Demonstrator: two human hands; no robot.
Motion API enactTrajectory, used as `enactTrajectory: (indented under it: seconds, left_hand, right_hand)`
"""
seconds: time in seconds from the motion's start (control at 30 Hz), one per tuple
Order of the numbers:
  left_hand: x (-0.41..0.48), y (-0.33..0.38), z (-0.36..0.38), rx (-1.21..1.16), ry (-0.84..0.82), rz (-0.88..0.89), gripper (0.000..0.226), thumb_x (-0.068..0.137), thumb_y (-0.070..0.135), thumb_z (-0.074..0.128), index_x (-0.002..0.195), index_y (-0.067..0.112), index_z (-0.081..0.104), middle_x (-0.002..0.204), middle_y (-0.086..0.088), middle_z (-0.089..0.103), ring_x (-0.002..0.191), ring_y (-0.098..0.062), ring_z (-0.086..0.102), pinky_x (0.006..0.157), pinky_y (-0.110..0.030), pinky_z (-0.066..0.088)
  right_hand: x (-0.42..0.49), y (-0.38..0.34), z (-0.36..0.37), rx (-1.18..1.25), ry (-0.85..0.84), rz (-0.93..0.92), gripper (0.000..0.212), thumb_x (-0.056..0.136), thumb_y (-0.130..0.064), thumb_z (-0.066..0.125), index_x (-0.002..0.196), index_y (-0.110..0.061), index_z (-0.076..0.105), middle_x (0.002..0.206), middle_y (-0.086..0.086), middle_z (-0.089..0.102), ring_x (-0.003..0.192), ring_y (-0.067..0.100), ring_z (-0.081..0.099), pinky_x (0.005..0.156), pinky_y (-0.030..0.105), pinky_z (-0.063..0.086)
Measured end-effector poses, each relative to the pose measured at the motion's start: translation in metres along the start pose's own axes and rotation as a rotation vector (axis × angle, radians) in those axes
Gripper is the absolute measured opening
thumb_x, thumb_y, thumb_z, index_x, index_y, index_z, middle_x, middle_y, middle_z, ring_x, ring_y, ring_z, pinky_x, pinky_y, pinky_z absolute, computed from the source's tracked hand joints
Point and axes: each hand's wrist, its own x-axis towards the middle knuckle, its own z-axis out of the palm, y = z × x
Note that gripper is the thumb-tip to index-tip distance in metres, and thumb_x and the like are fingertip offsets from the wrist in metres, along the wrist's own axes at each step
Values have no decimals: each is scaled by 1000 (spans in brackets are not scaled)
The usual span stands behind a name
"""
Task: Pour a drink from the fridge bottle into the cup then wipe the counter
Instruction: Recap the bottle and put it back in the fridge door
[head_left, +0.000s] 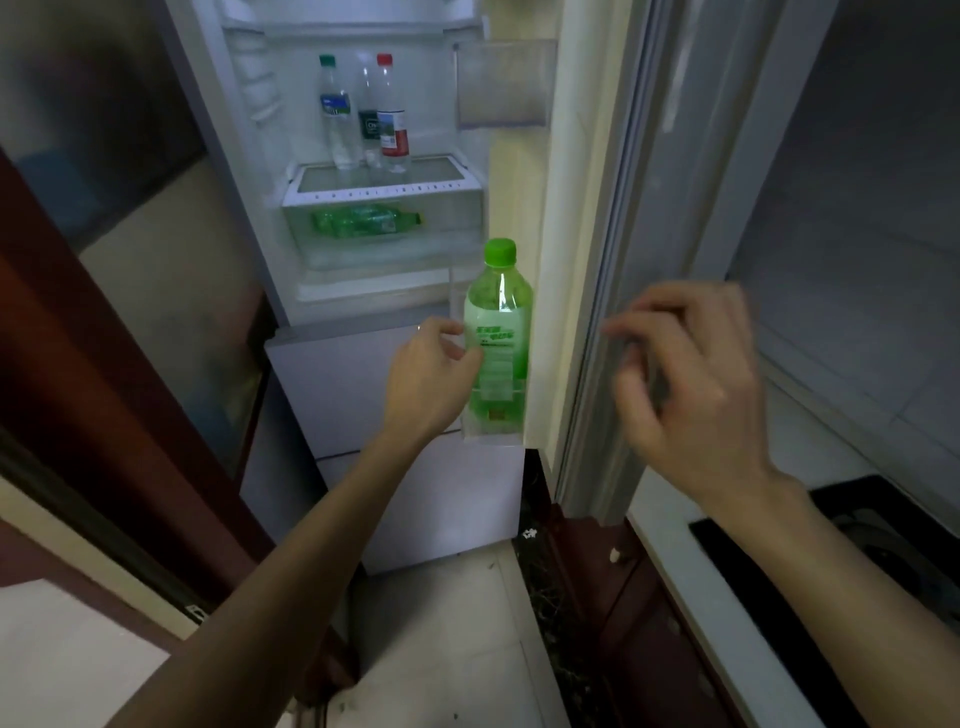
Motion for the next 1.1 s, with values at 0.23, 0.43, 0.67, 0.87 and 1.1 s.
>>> enactTrajectory:
  seconds: [0.23, 0.43, 0.67, 0.87, 1.1]
  left_hand:
    - [-38, 6, 29, -71, -108, -6, 13, 89, 24, 61, 96, 13, 63, 87, -5, 67, 72, -26, 71, 68, -50, 60]
    - [-56, 10, 40, -101, -112, 27, 13, 93, 13, 60, 106, 15, 61, 89, -2, 67, 74, -21, 71, 69, -48, 61]
    - [-70, -10, 15, -104, -11, -2, 19, 94, 14, 61, 113, 14, 62, 91, 5, 66, 77, -16, 70, 70, -42, 62]
    - [-74, -41, -17, -25, 109, -54, 27, 94, 21, 63, 121, 17, 61, 98, 7, 68, 84, -10, 68, 80, -40, 60]
    - [-60, -76, -59, 33, 215, -135, 37, 93, 16, 62, 129, 15, 58, 109, 2, 68, 91, -13, 68, 86, -40, 59]
  right_hand:
    - [-14, 8, 9, 188, 202, 378, 56, 72, 9, 58, 127, 5, 49, 128, 24, 43, 121, 33, 45, 100, 45, 43]
    - [-24, -9, 20, 326, 195, 454, 63, 75, 9, 57, 136, 6, 42, 135, 19, 43, 125, 27, 47, 102, 38, 44]
    - [-21, -31, 43, 406, 180, 352, 58, 77, 9, 56, 134, 10, 45, 132, 22, 49, 122, 28, 51, 101, 31, 46]
    - [-8, -58, 85, 506, 89, 171, 55, 79, 8, 52, 134, 10, 48, 136, 21, 48, 129, 26, 47, 107, 37, 43]
    - [22, -98, 148, 599, -102, 49, 52, 85, -3, 47, 136, 5, 49, 142, 19, 47, 132, 25, 45, 108, 15, 34]
